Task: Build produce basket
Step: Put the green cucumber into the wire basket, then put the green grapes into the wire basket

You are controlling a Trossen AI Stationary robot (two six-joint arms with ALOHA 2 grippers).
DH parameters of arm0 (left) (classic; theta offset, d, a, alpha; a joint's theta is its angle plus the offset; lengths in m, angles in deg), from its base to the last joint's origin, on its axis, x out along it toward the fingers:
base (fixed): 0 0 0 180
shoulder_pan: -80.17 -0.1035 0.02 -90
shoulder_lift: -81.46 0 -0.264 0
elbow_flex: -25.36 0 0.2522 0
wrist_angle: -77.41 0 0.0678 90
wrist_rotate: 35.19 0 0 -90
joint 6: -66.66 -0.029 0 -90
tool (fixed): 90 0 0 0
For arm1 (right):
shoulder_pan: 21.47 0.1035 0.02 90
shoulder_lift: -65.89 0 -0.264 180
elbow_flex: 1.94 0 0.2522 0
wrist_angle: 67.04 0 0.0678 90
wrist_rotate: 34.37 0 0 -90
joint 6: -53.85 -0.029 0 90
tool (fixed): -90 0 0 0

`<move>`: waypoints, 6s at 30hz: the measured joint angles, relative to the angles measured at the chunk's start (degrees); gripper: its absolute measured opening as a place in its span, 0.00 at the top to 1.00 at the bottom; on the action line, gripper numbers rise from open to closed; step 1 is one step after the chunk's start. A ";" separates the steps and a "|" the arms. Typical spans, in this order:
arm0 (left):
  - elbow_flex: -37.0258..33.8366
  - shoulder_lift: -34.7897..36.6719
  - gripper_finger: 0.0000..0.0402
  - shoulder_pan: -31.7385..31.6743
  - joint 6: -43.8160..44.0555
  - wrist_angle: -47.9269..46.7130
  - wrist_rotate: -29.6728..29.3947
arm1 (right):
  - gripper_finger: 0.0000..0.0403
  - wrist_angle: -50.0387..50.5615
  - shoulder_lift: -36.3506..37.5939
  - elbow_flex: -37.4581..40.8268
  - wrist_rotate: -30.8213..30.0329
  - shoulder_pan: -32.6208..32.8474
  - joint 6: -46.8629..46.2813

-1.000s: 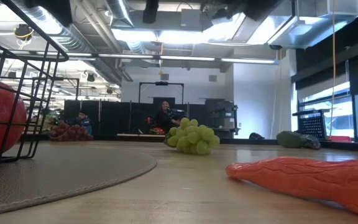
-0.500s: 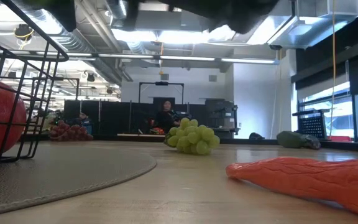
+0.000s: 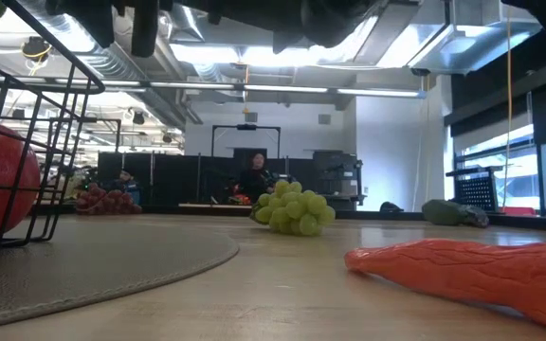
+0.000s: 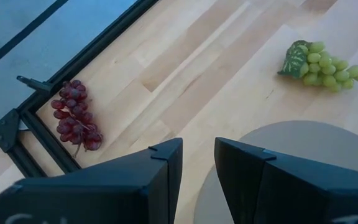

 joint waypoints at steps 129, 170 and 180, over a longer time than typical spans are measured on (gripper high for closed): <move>-0.02 5.16 0.79 0.00 13.77 -5.18 -0.07 | 0.59 80.07 17.64 9.01 -16.21 -14.87 -31.56; -0.02 5.16 0.79 0.00 13.54 -5.20 -0.07 | 0.71 73.01 17.35 17.11 -20.04 -15.89 -33.26; -0.02 5.16 0.79 0.00 13.54 -5.20 -0.07 | 0.71 71.04 17.35 17.11 -17.18 -15.94 -31.61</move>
